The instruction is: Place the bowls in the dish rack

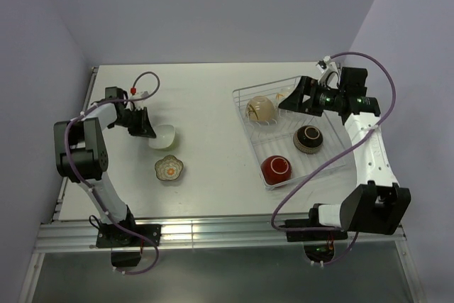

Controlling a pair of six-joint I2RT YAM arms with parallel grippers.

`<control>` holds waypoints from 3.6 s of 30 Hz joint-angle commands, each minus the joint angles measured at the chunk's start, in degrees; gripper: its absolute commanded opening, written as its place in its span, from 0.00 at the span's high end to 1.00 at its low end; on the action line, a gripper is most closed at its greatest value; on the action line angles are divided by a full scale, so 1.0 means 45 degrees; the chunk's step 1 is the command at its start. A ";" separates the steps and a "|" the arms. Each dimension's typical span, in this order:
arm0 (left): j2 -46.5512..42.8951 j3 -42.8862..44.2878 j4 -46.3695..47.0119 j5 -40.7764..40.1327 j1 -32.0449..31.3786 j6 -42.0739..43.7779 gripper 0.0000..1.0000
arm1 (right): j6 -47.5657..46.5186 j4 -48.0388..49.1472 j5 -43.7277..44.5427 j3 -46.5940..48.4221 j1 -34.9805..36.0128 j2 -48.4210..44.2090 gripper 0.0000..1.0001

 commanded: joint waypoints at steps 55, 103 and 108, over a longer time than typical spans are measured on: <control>-0.4643 0.0385 0.9047 0.4821 -0.5072 -1.0352 1.00 | 0.8244 0.8369 -0.0629 0.0745 0.7323 0.1416 0.04; -0.4702 0.1342 0.5551 0.2907 -0.5815 -0.7539 0.42 | 0.5455 0.5892 0.0893 0.1136 0.7421 0.0578 1.00; -0.4858 0.1537 0.5082 0.2419 -0.5834 -0.7188 0.10 | 0.4304 0.4819 0.1206 0.0785 0.7207 0.0089 1.00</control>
